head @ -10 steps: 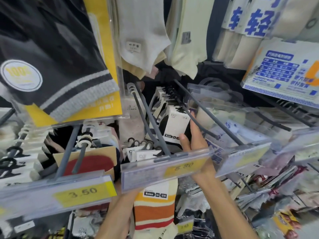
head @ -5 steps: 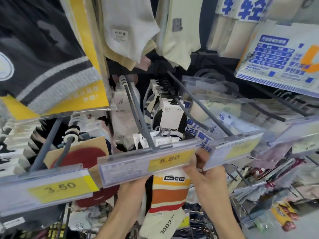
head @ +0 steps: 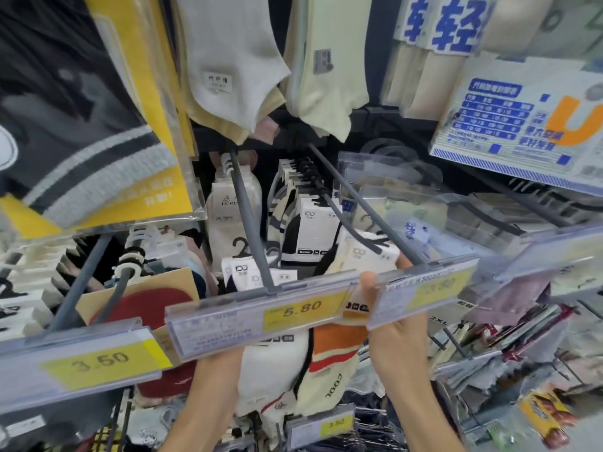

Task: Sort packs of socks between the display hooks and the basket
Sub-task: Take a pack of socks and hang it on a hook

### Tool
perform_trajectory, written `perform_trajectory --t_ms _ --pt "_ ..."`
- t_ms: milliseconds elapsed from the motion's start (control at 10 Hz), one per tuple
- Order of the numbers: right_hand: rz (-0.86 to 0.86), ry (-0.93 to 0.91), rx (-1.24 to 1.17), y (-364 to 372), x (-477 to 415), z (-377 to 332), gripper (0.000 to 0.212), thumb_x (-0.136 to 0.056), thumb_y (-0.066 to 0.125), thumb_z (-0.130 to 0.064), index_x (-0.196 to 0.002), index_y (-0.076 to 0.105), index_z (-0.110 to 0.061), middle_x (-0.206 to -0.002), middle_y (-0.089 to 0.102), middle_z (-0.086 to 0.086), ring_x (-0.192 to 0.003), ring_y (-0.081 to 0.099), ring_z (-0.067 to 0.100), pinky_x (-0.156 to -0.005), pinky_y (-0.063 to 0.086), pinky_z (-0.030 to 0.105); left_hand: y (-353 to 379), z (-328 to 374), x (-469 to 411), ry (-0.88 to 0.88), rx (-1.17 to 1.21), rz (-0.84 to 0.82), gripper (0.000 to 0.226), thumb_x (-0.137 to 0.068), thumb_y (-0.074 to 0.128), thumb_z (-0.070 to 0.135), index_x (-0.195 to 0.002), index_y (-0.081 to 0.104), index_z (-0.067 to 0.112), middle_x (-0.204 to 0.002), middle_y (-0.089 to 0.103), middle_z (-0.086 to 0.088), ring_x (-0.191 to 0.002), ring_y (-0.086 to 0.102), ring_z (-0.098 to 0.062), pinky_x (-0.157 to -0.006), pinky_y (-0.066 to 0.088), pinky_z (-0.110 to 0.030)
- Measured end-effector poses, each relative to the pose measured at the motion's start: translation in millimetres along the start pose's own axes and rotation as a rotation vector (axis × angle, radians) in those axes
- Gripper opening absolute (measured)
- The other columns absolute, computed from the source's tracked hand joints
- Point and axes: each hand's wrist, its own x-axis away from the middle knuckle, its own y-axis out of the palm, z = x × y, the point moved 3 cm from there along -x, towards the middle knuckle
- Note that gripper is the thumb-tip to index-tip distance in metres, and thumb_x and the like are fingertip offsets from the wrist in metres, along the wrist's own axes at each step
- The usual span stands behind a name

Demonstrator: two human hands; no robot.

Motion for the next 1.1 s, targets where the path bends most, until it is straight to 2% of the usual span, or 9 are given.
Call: perform_trajectory --t_ms 200,300,400,500,600,700,800,900,1100 --pt "-0.049 -0.035 -0.08 12.2 -25.7 24.2 0.037 -0.096 0.052 0.004 -0.131 0.045 0.001 -0.106 0.064 -0.032 -0.099 0.058 -0.014 -0.083 0.04 -0.002 -2.5 0.5 2.0 0.027 -0.025 -0.082 0.011 -0.083 0.072 0.015 -0.089 0.065 0.021 -0.116 0.067 -0.007 -0.097 0.065 -0.021 -0.09 0.049 -0.04" --pt "-0.136 -0.05 -0.147 18.6 -37.5 29.4 0.056 -0.097 0.047 0.01 -0.135 0.053 -0.032 -0.105 0.054 0.009 -0.102 0.054 0.021 -0.072 0.047 0.02 -1.0 6.3 6.6 0.066 0.053 -0.11 0.052 -0.044 0.083 0.047 -0.094 0.07 0.05 -0.121 0.067 0.018 -0.123 0.058 -0.018 -0.113 0.036 -0.046" --pt "-0.189 -0.031 -0.11 27.0 -41.0 30.3 0.077 -0.096 0.046 0.015 -0.121 0.056 -0.057 -0.114 0.063 -0.04 -0.117 0.05 -0.021 -0.084 0.041 -0.001 1.1 3.7 6.8 0.067 0.033 -0.152 0.059 -0.037 0.088 0.059 -0.092 0.065 0.063 -0.126 0.064 0.025 -0.127 0.054 -0.01 -0.114 0.033 -0.04" --pt "-0.194 0.046 -0.08 30.9 -42.1 33.0 0.048 -0.099 0.05 0.004 -0.115 0.057 -0.04 -0.109 0.06 -0.048 -0.113 0.053 -0.021 -0.083 0.04 -0.005 3.1 1.8 8.6 0.121 -0.032 -0.175 0.066 -0.042 0.083 0.061 -0.104 0.062 0.053 -0.119 0.064 0.031 -0.124 0.054 -0.004 -0.107 0.036 -0.033" --pt "-0.131 0.07 -0.062 32.3 -28.5 18.3 0.036 -0.096 0.055 -0.011 -0.114 0.06 -0.041 -0.123 0.065 -0.021 -0.118 0.052 -0.011 -0.087 0.039 0.001 4.0 1.4 9.4 0.134 -0.047 -0.177 0.07 -0.051 0.087 0.062 -0.114 0.059 0.05 -0.127 0.064 0.024 -0.127 0.054 -0.006 -0.112 0.036 -0.036" --pt "-0.059 0.068 -0.106 24.6 9.1 10.7 0.029 -0.102 0.049 -0.024 -0.12 0.056 -0.046 -0.133 0.06 -0.007 -0.131 0.05 0.018 -0.098 0.044 0.024 2.7 -1.6 10.0 0.185 -0.138 -0.188 0.072 -0.055 0.079 0.063 -0.122 0.058 0.049 -0.132 0.063 0.022 -0.128 0.053 -0.003 -0.11 0.037 -0.032" --pt "-0.075 0.097 -0.053 19.9 43.5 1.8 0.043 -0.091 0.062 -0.048 -0.132 0.051 -0.048 -0.137 0.056 -0.014 -0.128 0.055 0.018 -0.1 0.048 0.037 8.6 -6.5 15.6 0.227 -0.254 -0.265 0.047 -0.059 0.074 0.062 -0.105 0.065 0.064 -0.115 0.069 0.032 -0.111 0.061 0.012 -0.093 0.046 -0.02" --pt "-0.096 0.225 -0.016 14.3 54.8 5.2 0.031 -0.078 0.072 -0.045 -0.107 0.068 -0.037 -0.106 0.068 -0.007 -0.096 0.066 0.015 -0.081 0.055 0.045 11.1 -20.4 19.5 0.143 -0.225 -0.294 0.045 -0.057 0.07 0.07 -0.101 0.066 0.064 -0.113 0.071 0.027 -0.111 0.065 0.004 -0.1 0.051 -0.03" --pt "-0.076 0.368 -0.152 -17.4 63.4 19.8 0.021 -0.083 0.071 -0.023 -0.103 0.072 -0.03 -0.095 0.076 -0.003 -0.085 0.07 0.011 -0.069 0.055 0.022 9.0 -42.9 22.8 -0.049 -0.118 -0.33 0.088 -0.056 0.078 0.076 -0.131 0.063 0.033 -0.135 0.065 0.003 -0.127 0.059 -0.022 -0.112 0.038 -0.052"
